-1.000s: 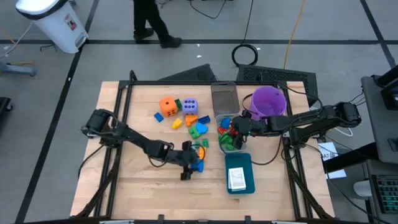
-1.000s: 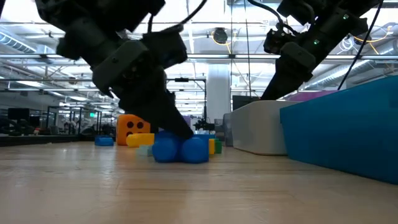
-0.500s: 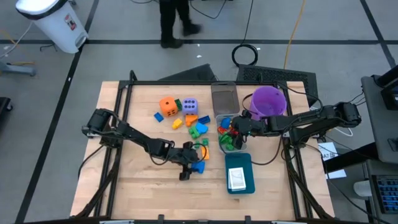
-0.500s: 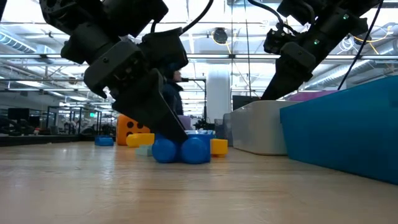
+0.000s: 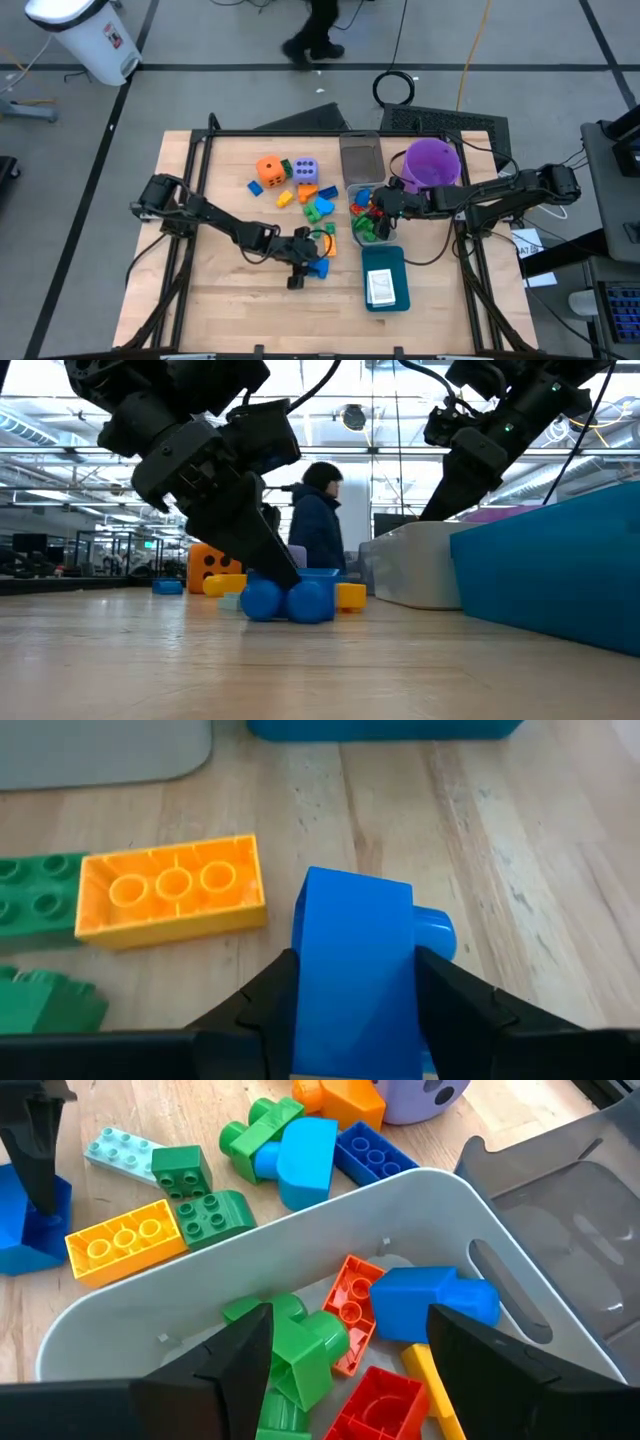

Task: Pick & Place Toys
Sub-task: Put the blue game piece into the gray bin

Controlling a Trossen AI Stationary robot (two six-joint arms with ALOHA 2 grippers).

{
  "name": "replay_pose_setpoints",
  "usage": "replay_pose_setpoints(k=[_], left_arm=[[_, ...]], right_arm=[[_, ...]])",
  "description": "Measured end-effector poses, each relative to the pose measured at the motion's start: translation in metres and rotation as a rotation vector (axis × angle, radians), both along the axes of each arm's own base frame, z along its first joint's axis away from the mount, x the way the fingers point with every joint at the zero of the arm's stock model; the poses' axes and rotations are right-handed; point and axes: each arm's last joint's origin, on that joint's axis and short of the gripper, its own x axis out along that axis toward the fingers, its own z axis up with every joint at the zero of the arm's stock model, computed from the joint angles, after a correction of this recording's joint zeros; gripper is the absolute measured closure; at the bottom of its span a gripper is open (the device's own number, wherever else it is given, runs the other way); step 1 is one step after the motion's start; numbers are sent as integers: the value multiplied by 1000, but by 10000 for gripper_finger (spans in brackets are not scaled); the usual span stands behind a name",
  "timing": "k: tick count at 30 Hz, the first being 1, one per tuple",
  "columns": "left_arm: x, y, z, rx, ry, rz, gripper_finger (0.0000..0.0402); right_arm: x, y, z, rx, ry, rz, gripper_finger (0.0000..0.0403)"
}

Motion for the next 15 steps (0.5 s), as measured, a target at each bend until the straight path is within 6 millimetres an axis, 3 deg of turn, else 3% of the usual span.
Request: replay_pose_setpoints(k=[6, 15], left_arm=[[-6, -3, 27, 63, -85, 14, 227], [-19, 4, 89, 349, -333, 106, 232]], right_arm=[[1, 0, 1, -6, -12, 5, 165], [6, 0, 7, -24, -91, 20, 166]])
